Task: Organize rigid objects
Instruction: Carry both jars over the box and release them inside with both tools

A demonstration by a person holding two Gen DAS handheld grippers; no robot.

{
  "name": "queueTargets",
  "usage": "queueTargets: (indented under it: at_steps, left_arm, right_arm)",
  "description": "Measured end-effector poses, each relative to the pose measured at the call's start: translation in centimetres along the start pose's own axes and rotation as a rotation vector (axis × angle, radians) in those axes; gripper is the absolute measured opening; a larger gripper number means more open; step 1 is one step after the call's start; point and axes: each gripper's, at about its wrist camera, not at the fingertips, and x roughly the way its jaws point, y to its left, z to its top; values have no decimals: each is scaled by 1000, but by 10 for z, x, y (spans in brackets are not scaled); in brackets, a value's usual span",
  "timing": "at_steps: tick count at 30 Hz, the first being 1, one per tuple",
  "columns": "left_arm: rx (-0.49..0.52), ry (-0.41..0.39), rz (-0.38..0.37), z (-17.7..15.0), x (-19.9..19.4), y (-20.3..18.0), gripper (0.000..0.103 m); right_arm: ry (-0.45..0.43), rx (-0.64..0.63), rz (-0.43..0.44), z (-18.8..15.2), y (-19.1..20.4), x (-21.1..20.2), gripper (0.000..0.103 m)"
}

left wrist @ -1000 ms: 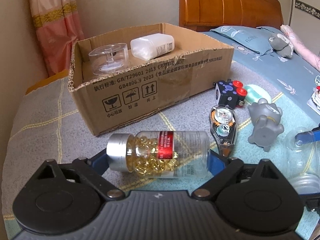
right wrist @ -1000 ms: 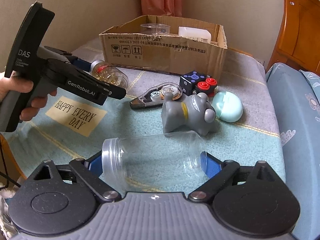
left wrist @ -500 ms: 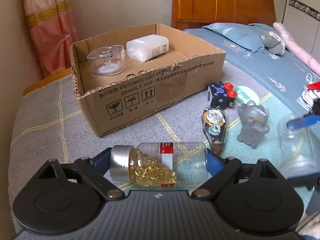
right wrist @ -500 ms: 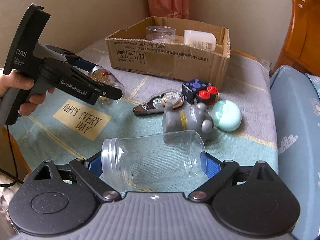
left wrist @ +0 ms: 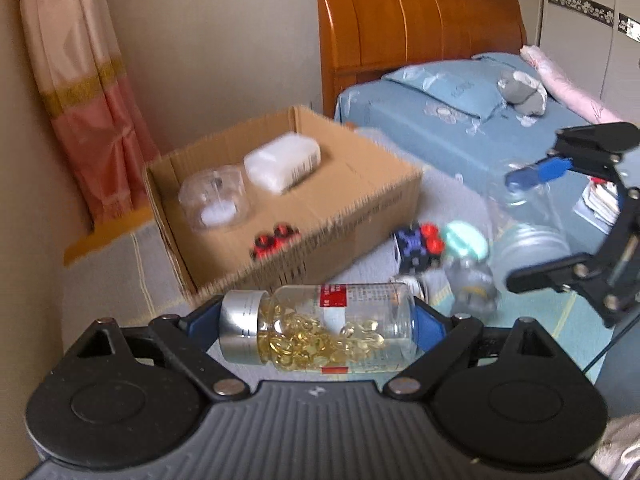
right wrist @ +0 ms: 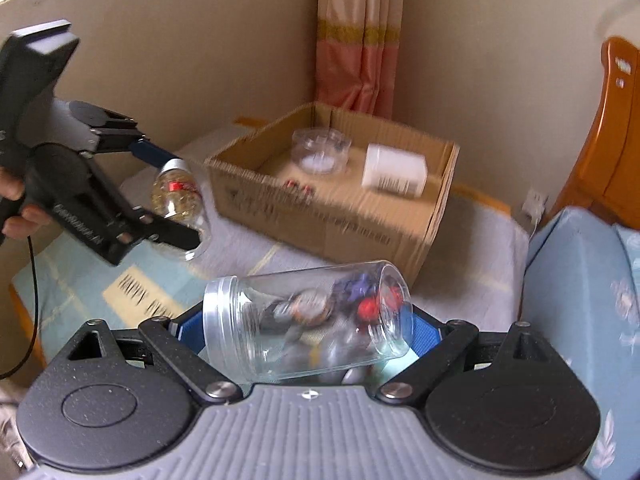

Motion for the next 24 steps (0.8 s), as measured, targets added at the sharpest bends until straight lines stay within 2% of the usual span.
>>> queueTargets:
  at_steps: [12, 20, 22, 24]
  left_arm:
    - [7, -59, 53, 46, 5, 20, 93]
    - [-4, -60, 99, 62, 21, 38, 93]
    - [-9, -56, 106, 64, 25, 40, 93]
    - [-15, -50, 107, 64, 29, 42, 93]
  right_arm:
    - [-65, 6, -50, 73, -41, 31, 97]
    - [-50, 11, -78, 100, -52, 67, 97]
    - [-45, 12, -88, 103, -53, 76, 103]
    - [-47, 17, -101, 103, -55, 81, 103]
